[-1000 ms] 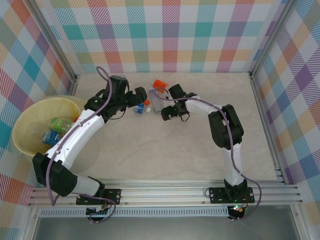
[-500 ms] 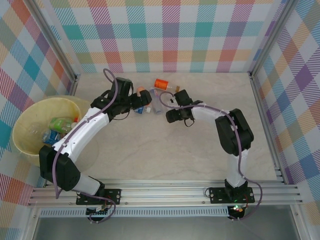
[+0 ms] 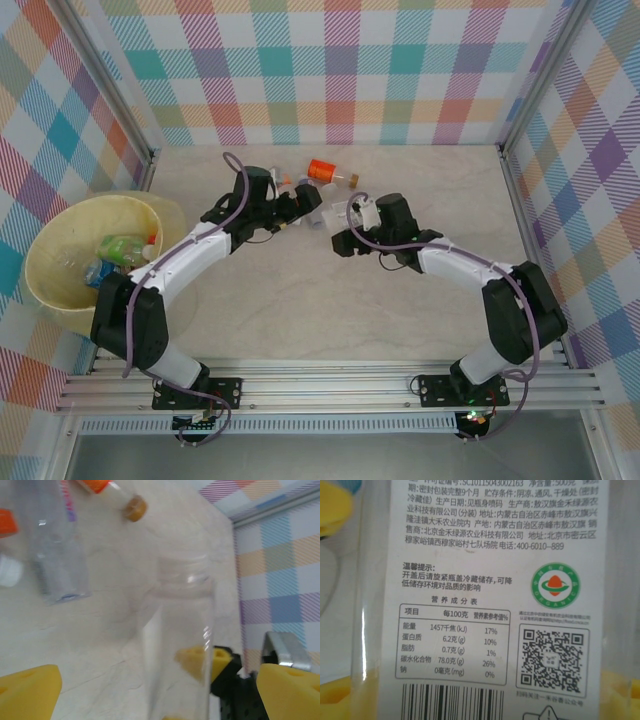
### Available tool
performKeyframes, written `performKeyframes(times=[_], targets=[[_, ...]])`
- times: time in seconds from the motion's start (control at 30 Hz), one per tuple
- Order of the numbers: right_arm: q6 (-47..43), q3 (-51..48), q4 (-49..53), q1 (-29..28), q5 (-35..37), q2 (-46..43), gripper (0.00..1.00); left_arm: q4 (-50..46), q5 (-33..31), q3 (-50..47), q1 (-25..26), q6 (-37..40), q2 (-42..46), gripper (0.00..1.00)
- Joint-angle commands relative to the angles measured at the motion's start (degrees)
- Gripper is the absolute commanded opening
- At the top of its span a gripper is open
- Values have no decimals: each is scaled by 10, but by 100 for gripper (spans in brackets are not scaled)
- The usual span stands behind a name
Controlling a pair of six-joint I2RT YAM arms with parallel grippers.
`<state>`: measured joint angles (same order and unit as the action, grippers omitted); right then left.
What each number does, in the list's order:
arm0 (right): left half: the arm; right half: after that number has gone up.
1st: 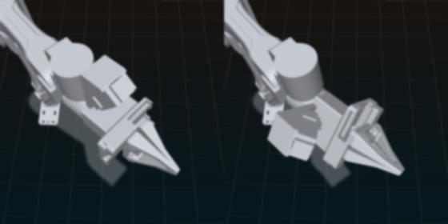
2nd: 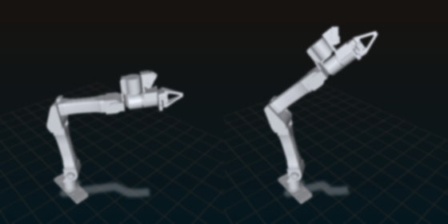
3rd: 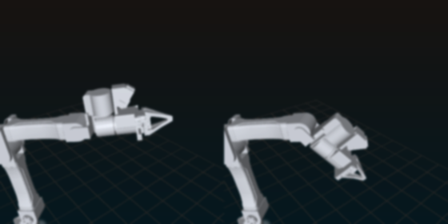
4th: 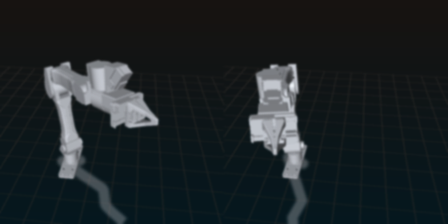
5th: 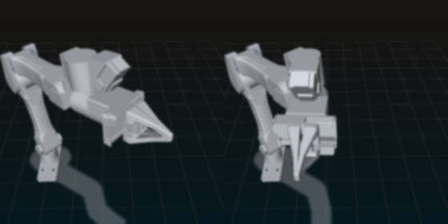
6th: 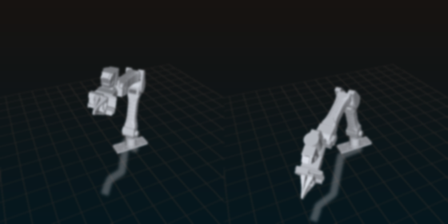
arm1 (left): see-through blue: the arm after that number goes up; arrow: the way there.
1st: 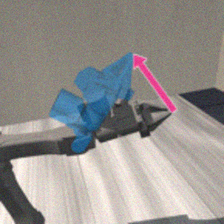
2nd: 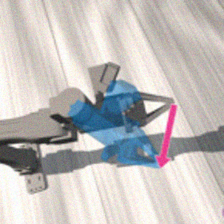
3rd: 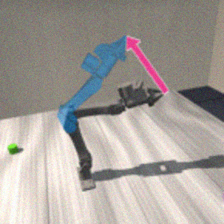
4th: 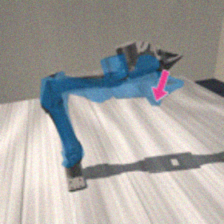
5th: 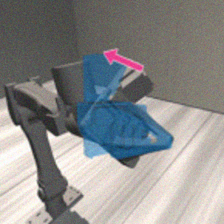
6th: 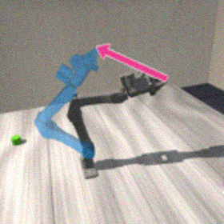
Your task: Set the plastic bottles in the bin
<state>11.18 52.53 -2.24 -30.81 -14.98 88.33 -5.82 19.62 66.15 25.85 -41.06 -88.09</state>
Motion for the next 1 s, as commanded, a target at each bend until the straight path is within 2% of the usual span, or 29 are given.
performKeyframes(times=[0.0, 0.1, 0.33, 0.6, 0.73, 0.87, 0.97], targets=[[14, -5, -56, -5, -84, -21, 71, 98, 58, -19, 9, -20, -17, 100], [12, -2, -63, -12, -106, -23, 71, 95, 41, -24, 10, -24, -26, 100], [14, 3, -70, -21, -111, -17, 71, 129, 64, -30, 14, -28, -35, 99], [26, 14, -75, -23, -123, -16, 71, 116, 61, -32, 20, -27, -38, 86], [29, 21, -75, -22, -133, -13, 72, 104, 58, -29, 21, -23, -39, 75], [26, 26, -71, -22, -139, -15, 72, 89, 49, -25, 21, -17, -38, 60], [11, 29, -54, -23, -146, -20, 78, 62, 32, -17, 21, -4, -31, 51]])
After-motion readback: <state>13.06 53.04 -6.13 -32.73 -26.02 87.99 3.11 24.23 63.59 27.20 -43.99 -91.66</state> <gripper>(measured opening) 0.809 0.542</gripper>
